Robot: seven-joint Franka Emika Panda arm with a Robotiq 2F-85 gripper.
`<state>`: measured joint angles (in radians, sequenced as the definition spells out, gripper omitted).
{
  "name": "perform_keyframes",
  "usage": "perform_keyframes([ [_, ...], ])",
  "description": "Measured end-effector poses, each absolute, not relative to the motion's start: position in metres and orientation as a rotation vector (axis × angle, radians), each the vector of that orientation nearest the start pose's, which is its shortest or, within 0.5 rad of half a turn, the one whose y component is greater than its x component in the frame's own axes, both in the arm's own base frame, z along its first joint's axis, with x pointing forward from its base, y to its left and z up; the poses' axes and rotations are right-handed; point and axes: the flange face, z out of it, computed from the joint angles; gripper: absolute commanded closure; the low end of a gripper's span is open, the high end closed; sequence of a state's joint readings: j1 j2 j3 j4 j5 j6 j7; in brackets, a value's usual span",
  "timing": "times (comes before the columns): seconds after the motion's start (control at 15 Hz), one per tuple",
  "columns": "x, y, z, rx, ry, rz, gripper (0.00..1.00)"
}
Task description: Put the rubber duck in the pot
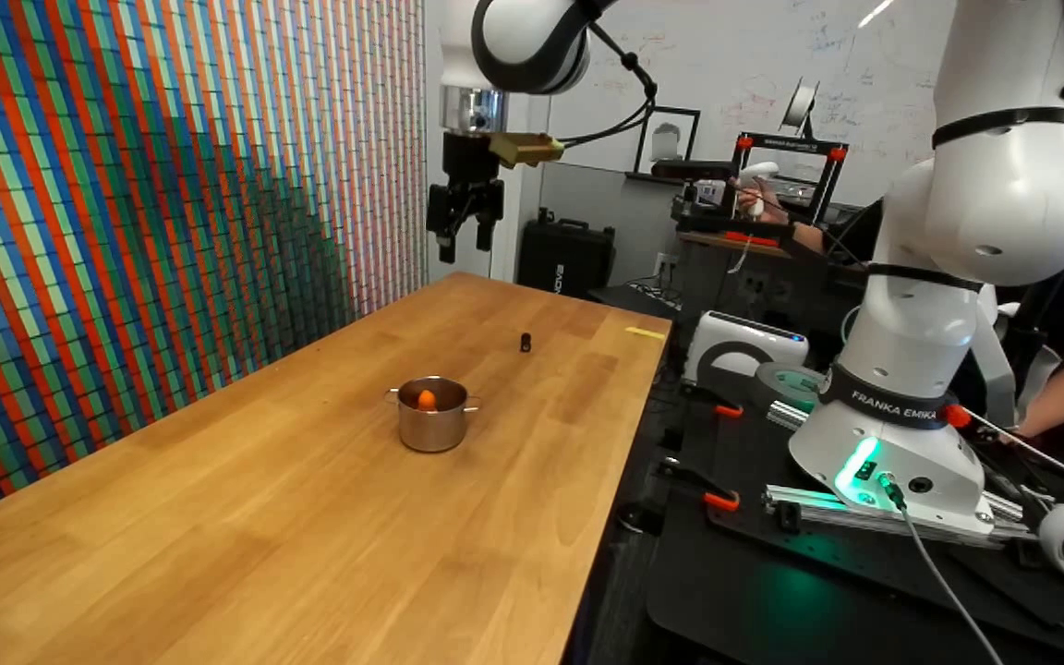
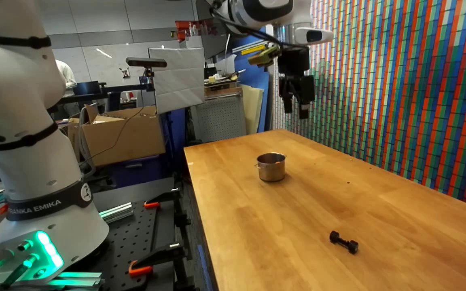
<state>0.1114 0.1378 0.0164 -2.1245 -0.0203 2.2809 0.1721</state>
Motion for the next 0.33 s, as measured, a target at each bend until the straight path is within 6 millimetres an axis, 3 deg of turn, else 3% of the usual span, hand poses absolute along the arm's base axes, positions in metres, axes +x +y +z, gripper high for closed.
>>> perform_keyframes([
  [0.2,0.536,0.058,0.389,-3.164,-0.002,0.097,0.00],
  [0.33,0.529,0.056,0.402,-3.165,-0.014,0.104,0.00],
])
